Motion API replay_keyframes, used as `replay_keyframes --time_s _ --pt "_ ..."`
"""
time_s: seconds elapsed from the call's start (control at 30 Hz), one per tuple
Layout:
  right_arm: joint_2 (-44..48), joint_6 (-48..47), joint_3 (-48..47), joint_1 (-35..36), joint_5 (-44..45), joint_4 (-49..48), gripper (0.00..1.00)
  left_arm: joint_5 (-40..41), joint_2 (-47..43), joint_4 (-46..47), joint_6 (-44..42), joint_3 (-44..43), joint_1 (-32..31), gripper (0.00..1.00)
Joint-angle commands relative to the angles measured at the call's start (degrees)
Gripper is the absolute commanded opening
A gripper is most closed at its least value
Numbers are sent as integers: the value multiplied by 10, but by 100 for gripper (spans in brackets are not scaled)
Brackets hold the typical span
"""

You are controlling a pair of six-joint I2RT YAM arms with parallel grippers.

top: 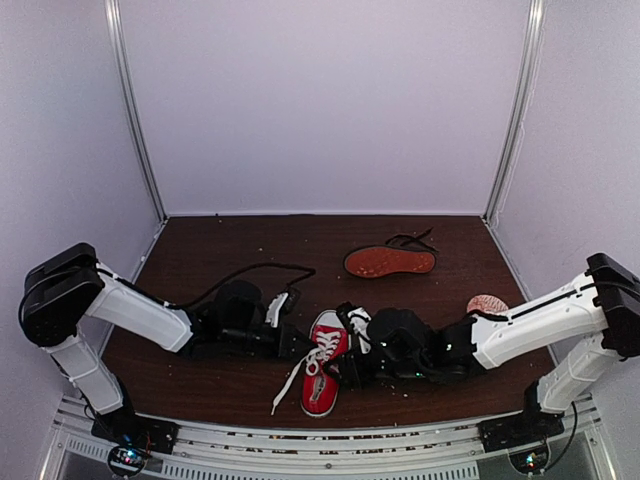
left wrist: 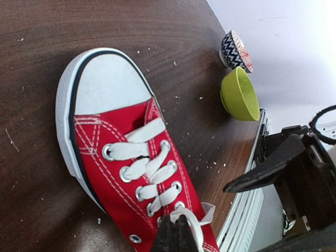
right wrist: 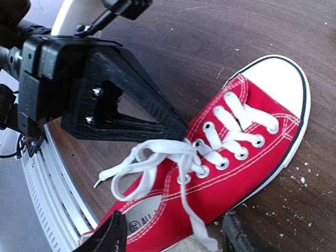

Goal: Tie the shoes
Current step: Cross the half-tied shoelace with the shoelace loop, then tie the loops with the shoelace on the shoe.

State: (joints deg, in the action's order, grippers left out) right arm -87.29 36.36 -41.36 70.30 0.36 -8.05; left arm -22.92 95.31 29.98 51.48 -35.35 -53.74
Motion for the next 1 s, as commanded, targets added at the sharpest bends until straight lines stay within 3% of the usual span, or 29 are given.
replay_keyframes --time_s 0.0,0.3,0.53,0.77,0.87,0.97 --pt "-4 -14 -57 34 79 60 65 13 -13 29 11 6 -3 0" --pt "-78 -4 -123 64 100 99 69 17 -10 32 16 5 -3 0" --pt "-121 -3 -171 73 145 157 66 16 -9 35 16 4 -3 0" --pt "-132 3 -193 73 166 181 50 12 -2 39 17 3 -3 0" --pt "-124 7 -189 72 173 185 34 20 -6 39 18 6 -3 0" --pt "-104 10 -177 73 179 180 12 35 -13 32 19 10 -3 0"
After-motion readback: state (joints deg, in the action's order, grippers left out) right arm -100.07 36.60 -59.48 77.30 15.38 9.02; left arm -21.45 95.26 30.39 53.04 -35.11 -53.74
